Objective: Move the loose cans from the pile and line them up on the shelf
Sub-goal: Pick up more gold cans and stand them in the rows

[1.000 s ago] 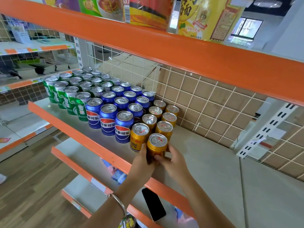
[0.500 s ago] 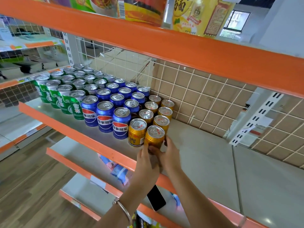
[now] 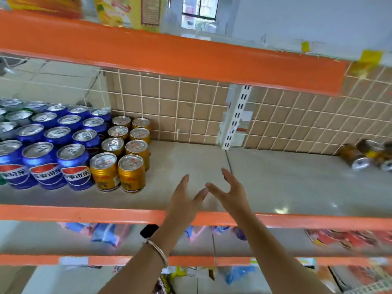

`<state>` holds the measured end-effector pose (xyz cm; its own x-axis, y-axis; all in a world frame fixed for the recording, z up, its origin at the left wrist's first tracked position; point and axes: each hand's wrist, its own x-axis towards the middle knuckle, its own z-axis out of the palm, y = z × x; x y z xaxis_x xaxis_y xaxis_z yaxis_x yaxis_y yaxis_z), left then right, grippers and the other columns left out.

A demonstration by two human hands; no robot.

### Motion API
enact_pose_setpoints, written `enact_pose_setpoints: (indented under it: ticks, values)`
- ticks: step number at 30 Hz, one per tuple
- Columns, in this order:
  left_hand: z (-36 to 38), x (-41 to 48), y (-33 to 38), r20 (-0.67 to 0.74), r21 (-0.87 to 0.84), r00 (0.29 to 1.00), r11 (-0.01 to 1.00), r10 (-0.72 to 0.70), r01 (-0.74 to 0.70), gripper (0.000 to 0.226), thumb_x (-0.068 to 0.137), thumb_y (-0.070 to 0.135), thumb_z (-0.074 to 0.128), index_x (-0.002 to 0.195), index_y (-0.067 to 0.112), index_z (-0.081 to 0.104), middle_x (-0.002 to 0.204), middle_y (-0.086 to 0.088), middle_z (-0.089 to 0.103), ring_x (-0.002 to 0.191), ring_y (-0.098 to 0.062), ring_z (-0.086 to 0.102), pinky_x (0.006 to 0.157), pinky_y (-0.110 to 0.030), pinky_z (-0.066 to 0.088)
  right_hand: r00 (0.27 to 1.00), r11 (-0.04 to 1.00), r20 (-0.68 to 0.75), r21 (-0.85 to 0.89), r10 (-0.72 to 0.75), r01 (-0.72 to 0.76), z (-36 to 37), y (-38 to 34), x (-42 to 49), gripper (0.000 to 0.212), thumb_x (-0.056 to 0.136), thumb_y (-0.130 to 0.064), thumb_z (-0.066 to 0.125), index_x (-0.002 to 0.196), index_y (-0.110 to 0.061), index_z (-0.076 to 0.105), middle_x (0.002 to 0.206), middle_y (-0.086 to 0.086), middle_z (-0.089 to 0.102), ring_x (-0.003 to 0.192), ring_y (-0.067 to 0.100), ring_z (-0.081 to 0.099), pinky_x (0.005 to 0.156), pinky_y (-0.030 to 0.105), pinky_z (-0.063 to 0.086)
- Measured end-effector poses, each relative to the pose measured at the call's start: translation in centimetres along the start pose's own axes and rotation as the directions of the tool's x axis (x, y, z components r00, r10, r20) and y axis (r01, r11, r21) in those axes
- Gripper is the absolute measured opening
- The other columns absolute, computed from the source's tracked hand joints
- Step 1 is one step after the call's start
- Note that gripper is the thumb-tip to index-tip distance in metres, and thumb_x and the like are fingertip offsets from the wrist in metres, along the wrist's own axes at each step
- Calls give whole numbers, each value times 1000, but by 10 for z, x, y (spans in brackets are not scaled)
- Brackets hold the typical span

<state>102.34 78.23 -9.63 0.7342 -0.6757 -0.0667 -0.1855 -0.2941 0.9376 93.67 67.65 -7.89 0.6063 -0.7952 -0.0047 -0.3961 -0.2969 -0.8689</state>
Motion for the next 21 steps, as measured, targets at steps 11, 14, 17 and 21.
enact_pose_setpoints:
  ticks: [11,14,17,21]
  values:
    - [128,-10,85,207,60,956,973,208,-224,92,73,44,75,147,17,29,152,-2,32,139,-14,31,98,-14,23,976,998,-208,27,59,-54,-161,70,-34,70,80,-35,73,141,-17,44,145,-1,45,134,11,39,101,16,26]
    - [180,-25,107,241,22,940,967,240,-253,89,75,41,74,147,16,29,152,-2,33,139,-14,32,99,-15,24,964,995,-248,39,94,-87,-210,93,-44,71,79,-40,72,141,-22,43,145,-2,43,135,13,38,101,20,28]
    - [230,-38,130,263,0,929,963,260,-270,86,77,38,74,147,16,29,152,-3,33,139,-14,32,97,-14,24,951,991,-285,82,121,-102,-255,115,-51,75,74,-44,75,139,-23,45,144,-1,45,127,15,45,94,22,33]
    - [287,-47,155,282,29,925,962,254,-272,91,74,40,76,147,14,29,152,-5,33,139,-16,32,102,-17,26,936,985,-317,124,154,-120,-313,139,-58,75,72,-47,76,137,-25,46,136,14,53,101,32,61,63,25,50]
